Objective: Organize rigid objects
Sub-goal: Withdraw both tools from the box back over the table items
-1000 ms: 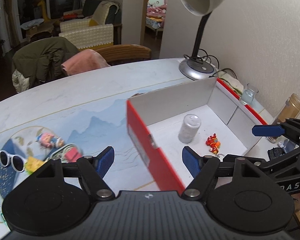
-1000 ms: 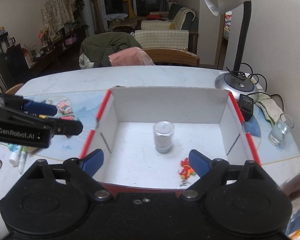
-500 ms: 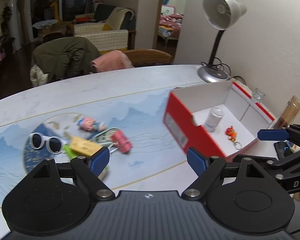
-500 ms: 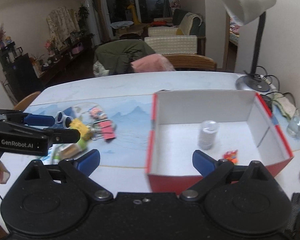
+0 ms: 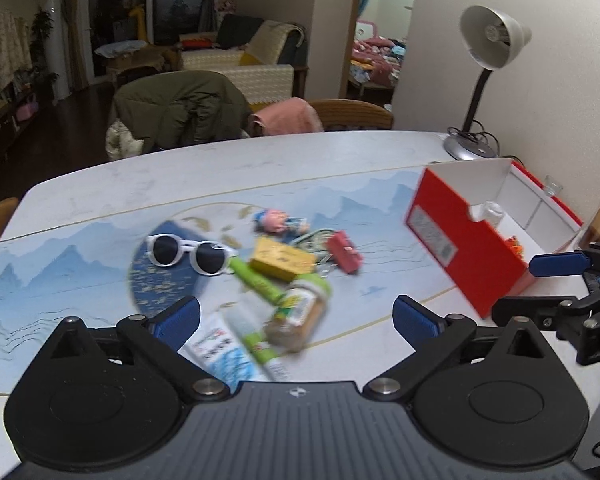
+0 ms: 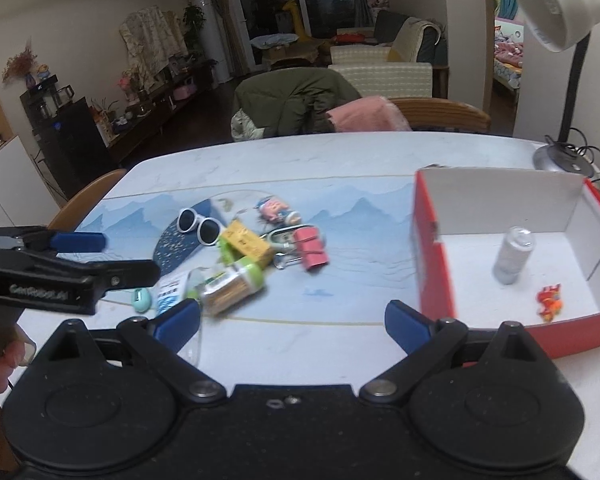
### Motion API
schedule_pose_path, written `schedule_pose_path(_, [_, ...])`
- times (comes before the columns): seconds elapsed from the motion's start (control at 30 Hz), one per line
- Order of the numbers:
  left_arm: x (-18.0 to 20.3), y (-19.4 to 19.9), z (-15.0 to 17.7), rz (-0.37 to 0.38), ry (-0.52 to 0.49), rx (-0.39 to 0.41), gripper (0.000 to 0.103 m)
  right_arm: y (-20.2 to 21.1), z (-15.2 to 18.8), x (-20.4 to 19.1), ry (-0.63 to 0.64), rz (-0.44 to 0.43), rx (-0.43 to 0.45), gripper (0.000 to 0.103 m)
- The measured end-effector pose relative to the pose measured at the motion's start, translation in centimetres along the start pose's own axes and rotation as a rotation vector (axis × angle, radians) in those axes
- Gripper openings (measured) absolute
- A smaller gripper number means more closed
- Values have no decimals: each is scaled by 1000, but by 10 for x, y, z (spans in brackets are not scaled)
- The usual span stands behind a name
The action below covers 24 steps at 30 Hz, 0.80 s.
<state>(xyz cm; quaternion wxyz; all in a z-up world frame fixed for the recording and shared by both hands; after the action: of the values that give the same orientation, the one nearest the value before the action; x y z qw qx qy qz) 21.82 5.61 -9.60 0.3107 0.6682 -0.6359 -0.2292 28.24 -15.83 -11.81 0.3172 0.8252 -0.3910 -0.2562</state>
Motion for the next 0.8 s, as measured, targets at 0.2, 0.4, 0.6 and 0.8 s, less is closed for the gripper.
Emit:
schedule_pose_path(0.2, [-46,-4,20,-32,34,6,103,-21,3,-28,9,-3,-20,99])
schedule_pose_path(0.4, [-87,-15,44,-28,91,-11,103,-45,7,-47,13,25,-43,98])
schedule_pose_path(0.6, [-111,-33,65,-71,77,-26,103,-69,4,-60,28,61,-54,97])
schedule_pose_path(0.8, [-126,-55,83,-77,80,-43,103,-100,2,-66,-26,68,-125,97])
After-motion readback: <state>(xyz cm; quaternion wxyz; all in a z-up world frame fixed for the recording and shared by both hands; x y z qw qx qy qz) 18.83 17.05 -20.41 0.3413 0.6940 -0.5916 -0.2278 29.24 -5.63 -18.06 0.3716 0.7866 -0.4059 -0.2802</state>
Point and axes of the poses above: each gripper's, at about its wrist camera, not at the fingertips, and y roughly against the way its jaws point, x to its right, z to its underside, the point moved 9 cm from there along -y, roughly the way its jaws point, and after that the axes turned 2 degrees about -x, right-handed, at the moved point
